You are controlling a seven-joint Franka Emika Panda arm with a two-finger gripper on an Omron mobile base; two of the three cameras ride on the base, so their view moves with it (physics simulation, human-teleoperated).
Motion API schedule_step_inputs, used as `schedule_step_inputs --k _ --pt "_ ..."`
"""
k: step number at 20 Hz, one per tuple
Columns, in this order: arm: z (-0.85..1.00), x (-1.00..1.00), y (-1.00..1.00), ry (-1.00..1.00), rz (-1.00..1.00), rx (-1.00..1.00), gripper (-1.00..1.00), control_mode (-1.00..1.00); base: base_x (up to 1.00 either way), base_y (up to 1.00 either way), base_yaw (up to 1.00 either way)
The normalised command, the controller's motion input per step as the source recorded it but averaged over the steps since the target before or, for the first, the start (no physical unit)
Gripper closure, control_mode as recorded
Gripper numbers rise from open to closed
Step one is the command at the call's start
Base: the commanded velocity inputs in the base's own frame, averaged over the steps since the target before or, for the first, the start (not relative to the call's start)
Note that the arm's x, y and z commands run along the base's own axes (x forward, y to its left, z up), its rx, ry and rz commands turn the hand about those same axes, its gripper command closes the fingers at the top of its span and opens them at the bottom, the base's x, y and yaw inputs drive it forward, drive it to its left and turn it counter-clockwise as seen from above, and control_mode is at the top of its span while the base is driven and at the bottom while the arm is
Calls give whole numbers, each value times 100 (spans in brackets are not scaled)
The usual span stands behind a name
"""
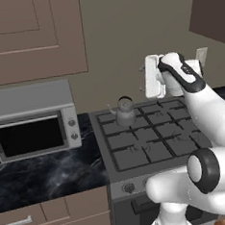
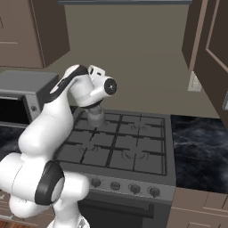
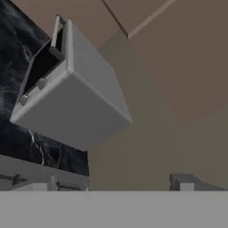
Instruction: Pick the kettle from the cabinet and place it on a stove burner. Then pick the pot from the counter and place it on another stove burner. Finally, turn both burners on.
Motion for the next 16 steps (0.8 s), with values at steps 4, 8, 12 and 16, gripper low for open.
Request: schedule_step_inputs --k 4,8,12,16 --pt "35 -29 10 -13 6 -22 -100 -100 0 0 0" --pt "36 -27 12 -9 4 -26 -100 -100 0 0 0" --pt "32 -25 13 -4 3 -29 -100 -100 0 0 0" --pt "32 -24 8 0 3 -31 -100 -100 0 0 0"
